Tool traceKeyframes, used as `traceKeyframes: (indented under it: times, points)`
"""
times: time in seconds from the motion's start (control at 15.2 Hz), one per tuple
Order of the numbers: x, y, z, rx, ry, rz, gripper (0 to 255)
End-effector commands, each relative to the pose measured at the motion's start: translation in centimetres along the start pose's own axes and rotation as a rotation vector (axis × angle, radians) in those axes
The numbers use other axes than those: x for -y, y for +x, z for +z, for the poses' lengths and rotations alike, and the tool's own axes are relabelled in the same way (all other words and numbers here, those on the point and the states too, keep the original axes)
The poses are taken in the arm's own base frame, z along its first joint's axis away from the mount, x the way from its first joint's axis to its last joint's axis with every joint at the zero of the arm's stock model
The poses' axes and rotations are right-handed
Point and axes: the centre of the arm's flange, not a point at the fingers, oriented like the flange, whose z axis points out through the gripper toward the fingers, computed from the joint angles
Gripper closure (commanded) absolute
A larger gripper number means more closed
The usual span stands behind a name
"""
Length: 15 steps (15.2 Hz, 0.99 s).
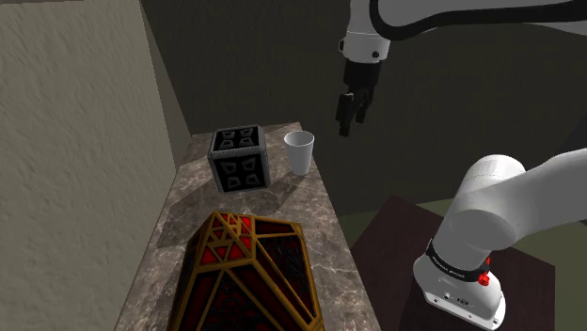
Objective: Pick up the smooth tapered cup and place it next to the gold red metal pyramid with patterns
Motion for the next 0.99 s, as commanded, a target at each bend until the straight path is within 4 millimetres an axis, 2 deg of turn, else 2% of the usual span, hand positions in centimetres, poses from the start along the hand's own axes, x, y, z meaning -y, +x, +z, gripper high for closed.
traceKeyframes:
  times: [0.0,0.92]
  points:
    - [0.0,0.0,0.0,0.000,0.000,0.000,0]
    - [-10.6,12.8,8.4,-0.017,0.046,0.073,0]
